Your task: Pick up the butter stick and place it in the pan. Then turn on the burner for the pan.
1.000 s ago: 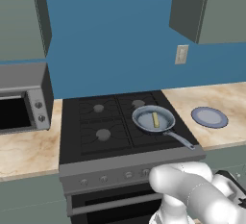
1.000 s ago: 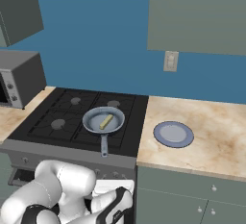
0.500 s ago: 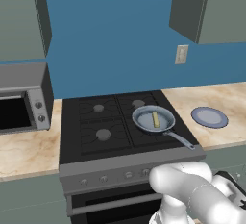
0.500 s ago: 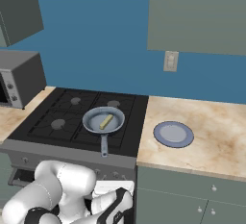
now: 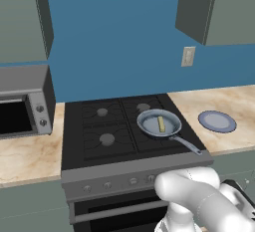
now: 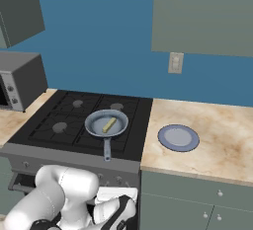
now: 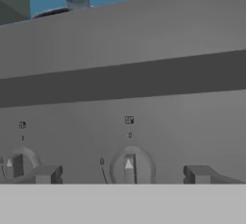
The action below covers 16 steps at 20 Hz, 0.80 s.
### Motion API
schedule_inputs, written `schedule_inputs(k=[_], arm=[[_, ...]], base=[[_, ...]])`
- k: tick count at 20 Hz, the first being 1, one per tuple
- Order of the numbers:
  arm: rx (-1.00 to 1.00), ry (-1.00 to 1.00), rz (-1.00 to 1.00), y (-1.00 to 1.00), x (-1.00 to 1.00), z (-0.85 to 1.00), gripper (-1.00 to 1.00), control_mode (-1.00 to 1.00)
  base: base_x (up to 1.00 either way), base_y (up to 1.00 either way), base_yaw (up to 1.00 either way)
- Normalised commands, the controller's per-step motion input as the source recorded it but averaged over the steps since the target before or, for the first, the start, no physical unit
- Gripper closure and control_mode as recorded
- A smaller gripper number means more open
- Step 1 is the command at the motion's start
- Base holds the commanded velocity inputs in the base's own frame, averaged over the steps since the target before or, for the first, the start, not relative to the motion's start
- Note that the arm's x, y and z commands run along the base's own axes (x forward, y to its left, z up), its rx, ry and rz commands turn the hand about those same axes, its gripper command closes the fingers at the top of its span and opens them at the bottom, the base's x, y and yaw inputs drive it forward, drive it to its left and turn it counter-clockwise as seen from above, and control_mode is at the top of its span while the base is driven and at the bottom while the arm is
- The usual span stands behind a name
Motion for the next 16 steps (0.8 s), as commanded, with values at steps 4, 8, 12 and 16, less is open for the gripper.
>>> schedule_inputs(k=[4, 8, 12, 16], arm=[[0.0, 0.0, -0.07, 0.0, 0.0, -0.1, -1.0, -1.0], [0.0, 0.0, -0.11, 0.05, 0.02, -0.01, -1.0, -1.0], [0.0, 0.0, -0.11, 0.13, 0.15, 0.0, -1.0, -1.0], [0.0, 0.0, -0.05, 0.09, 0.22, 0.0, -1.0, -1.0]], base=[[0.0, 0.0, 0.0], [0.0, 0.0, 0.0], [0.0, 0.0, 0.0], [0.0, 0.0, 0.0]])
